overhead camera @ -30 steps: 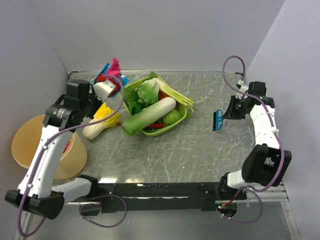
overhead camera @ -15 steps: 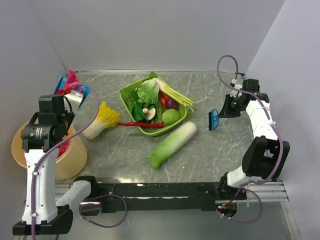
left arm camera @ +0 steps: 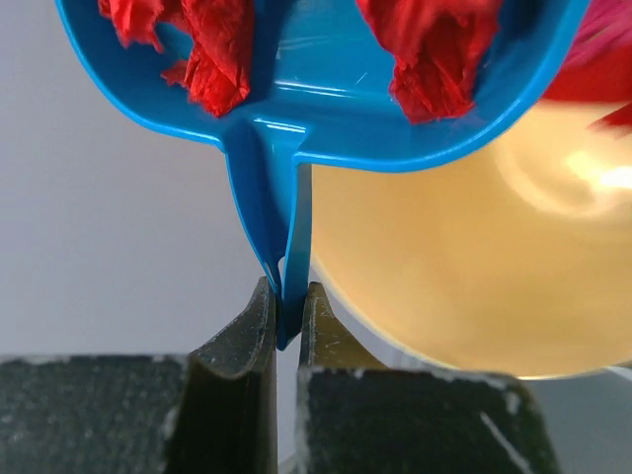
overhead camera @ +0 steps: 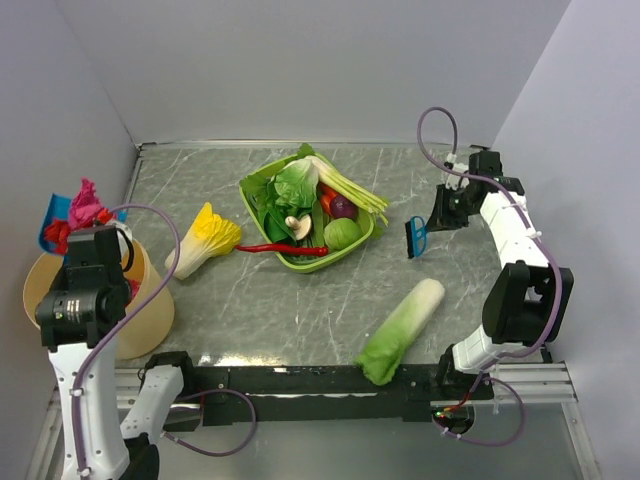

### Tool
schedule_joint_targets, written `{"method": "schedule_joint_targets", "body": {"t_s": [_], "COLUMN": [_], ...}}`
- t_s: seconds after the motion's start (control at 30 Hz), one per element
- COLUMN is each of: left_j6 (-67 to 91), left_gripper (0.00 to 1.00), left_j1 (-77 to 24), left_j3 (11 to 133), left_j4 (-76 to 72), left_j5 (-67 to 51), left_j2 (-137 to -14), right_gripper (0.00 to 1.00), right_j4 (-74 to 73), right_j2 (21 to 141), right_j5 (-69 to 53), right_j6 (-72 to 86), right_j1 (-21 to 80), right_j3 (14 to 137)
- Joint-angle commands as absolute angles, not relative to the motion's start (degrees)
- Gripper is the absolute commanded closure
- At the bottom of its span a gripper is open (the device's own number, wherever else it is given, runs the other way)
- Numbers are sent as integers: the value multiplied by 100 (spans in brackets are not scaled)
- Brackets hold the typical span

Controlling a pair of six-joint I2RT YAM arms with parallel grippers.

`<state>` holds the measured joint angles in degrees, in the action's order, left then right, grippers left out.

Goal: Sweep away the paper scraps from the table

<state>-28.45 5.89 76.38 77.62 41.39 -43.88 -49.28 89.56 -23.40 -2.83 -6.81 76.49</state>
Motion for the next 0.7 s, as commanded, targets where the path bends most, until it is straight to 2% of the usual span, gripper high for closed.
{"method": "schedule_joint_targets", "body": {"t_s": [0.0,0.27,0.43,0.67], "left_j6": [-3400,-4489,-6817,-7795], "left_gripper": [99,99,99,98], "left_j1": [773,1563,2626,2637], "left_j3": [7304,7252,6900,7276], "left_j4": [7875,7875,7884,7866], "left_j5": [5334,5783,5572,5608], "left_j2": [-4202,-4096,-3649,-3893], "right_gripper": [100,100,100,100], "right_j4": [-4817,-4790,-4799,-4807], "right_j2": [9140,9308,9430,9519], "right_j5": [-2356,-2373,-2426,-2487], "right_j6": [-281,-264,-255,-237], "right_j1": [-510,-440,-439,-439], "right_j3": [8059,8218,8314,8394]}}
